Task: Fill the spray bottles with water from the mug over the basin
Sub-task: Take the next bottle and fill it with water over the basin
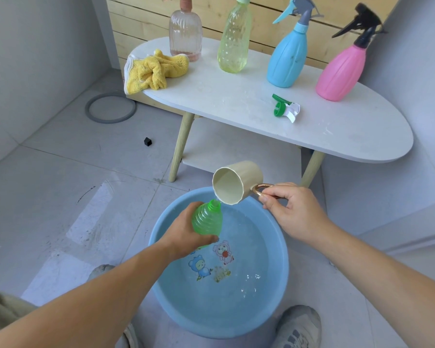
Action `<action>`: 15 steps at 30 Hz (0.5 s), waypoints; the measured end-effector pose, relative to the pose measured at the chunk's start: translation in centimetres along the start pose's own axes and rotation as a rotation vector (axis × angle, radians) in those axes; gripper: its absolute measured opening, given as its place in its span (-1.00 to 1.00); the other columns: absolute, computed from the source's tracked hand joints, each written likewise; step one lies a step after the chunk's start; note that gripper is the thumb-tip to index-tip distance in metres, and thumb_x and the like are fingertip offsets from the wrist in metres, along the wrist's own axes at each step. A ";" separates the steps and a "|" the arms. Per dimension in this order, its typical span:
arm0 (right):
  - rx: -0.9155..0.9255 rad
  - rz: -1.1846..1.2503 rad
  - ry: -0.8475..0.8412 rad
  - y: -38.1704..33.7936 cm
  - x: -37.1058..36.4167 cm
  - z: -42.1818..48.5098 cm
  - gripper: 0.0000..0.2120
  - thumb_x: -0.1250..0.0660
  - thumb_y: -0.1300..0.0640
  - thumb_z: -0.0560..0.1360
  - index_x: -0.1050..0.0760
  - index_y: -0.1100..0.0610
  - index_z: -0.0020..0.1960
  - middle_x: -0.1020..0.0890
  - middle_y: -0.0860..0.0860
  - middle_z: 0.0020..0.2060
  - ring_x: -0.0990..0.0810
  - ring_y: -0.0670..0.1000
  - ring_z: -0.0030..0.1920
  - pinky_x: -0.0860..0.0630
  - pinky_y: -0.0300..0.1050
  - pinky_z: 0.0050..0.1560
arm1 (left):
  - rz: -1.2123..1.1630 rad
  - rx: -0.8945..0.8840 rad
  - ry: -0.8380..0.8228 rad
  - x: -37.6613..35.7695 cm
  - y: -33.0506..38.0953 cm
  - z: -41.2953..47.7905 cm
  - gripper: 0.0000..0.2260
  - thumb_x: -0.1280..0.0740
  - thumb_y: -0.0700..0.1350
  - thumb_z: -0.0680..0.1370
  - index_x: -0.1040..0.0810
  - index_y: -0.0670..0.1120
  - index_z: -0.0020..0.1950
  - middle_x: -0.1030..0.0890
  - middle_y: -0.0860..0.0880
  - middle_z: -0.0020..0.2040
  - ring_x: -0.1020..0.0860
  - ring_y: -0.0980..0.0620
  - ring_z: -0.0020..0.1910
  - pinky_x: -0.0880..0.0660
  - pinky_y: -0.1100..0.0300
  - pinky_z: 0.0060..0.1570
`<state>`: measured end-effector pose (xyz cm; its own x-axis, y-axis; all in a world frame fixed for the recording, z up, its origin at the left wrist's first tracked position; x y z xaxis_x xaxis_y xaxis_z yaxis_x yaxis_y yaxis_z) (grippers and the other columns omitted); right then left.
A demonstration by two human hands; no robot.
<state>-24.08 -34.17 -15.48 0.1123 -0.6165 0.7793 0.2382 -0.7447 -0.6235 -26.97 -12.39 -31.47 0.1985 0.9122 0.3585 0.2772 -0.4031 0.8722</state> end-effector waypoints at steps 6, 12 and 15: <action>0.025 -0.021 0.007 -0.2 0.1 0.1 -0.86 -0.37 0.10 0.55 -0.67 0.01 -0.15 -0.67 -0.20 -0.22 -0.54 -0.09 0.05 -0.43 -0.17 0.09 | 0.009 0.004 0.003 0.0 -0.1 0.1 -0.25 -0.64 -0.06 0.36 -0.33 0.14 0.43 -0.50 0.03 0.25 -0.52 0.05 0.14 -0.47 0.45 -0.30; 0.070 -0.062 -0.015 -0.5 0.0 0.0 -0.84 -0.34 0.10 0.56 -0.64 0.04 -0.16 -0.65 -0.12 -0.22 -0.53 -0.02 0.04 -0.45 -0.07 0.11 | -0.007 -0.003 0.001 0.0 0.0 0.0 -0.27 -0.64 -0.07 0.35 -0.35 0.15 0.41 -0.51 0.03 0.23 -0.54 0.06 0.12 -0.54 0.34 -0.23; 0.095 -0.068 -0.012 -0.7 0.0 0.1 -0.85 -0.35 0.11 0.56 -0.65 0.05 -0.14 -0.64 -0.11 -0.24 -0.53 -0.01 0.02 -0.45 -0.09 0.09 | -0.009 -0.020 0.004 0.0 0.2 0.0 -0.30 -0.65 -0.08 0.35 -0.35 0.18 0.35 -0.53 0.04 0.22 -0.53 0.07 0.12 -0.47 0.37 -0.16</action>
<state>-24.18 -33.63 -15.09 0.1038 -0.5619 0.8206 0.3362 -0.7567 -0.5607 -26.90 -12.50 -31.31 0.1922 0.9160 0.3520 0.2605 -0.3935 0.8817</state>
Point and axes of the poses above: each hand's wrist, its own z-axis towards the middle knuckle, its own x-axis out of the back of the hand, y = z × x, the point moved 8 cm from there along z, towards the middle knuckle
